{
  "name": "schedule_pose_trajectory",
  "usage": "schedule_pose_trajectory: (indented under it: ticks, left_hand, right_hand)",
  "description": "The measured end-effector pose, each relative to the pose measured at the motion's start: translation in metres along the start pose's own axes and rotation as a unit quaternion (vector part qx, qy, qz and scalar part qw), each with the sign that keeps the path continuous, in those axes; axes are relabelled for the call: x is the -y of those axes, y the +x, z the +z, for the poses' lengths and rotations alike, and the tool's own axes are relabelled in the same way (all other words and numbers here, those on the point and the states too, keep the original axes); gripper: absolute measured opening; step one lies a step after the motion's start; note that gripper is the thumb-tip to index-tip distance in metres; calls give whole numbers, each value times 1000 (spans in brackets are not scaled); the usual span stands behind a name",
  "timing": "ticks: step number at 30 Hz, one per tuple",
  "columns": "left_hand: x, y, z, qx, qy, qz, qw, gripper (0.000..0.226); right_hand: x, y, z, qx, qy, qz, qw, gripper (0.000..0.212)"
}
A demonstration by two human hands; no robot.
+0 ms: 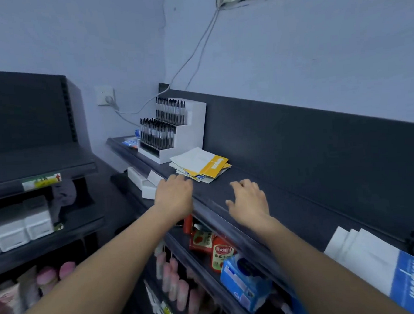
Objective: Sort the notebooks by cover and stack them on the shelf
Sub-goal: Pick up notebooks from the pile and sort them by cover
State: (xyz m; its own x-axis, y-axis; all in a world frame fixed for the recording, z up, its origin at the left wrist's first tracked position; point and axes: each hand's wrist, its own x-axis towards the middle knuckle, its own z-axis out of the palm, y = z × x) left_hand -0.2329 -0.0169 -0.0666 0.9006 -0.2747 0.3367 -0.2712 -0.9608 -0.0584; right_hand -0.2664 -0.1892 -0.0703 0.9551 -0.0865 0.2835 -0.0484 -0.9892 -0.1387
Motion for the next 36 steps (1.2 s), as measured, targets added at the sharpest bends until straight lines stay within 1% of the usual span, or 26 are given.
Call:
schedule_pose_trajectory:
  ticks: [5,13,18,23,26,28,31,34,36]
  left_hand:
    - [22,58,25,12,6,-7,1000,25]
    - [48,135,57,23,1,-8,1000,28]
    - [62,176,79,43,-15,7,999,34]
    - [75,213,104,84,-37,1,996,45]
    - [80,232,112,106,-56,11,993,47]
    - [83,241,113,98,-82,19,992,44]
    - [84,250,113,95,-127,34,987,37]
    - [77,252,113,85,-173,59,979,31]
    - [70,251,115,85,-161,84,980,33]
  right_hand:
    - [6,64,21,11,9,-7,1000,48]
    - [9,144,56,47,19,2,999,47]
    - [9,176,79,61,30,31,997,50]
    - [12,201,95,66,75,97,990,49]
    - [18,213,103,79,127,146,978,50]
    - [22,219,106,82,150,173,970,51]
    - [26,225,109,61,192,223,954,51]
    - [28,226,109,28,262,280,923,51]
    - [28,226,109,-1,312,315,896,52]
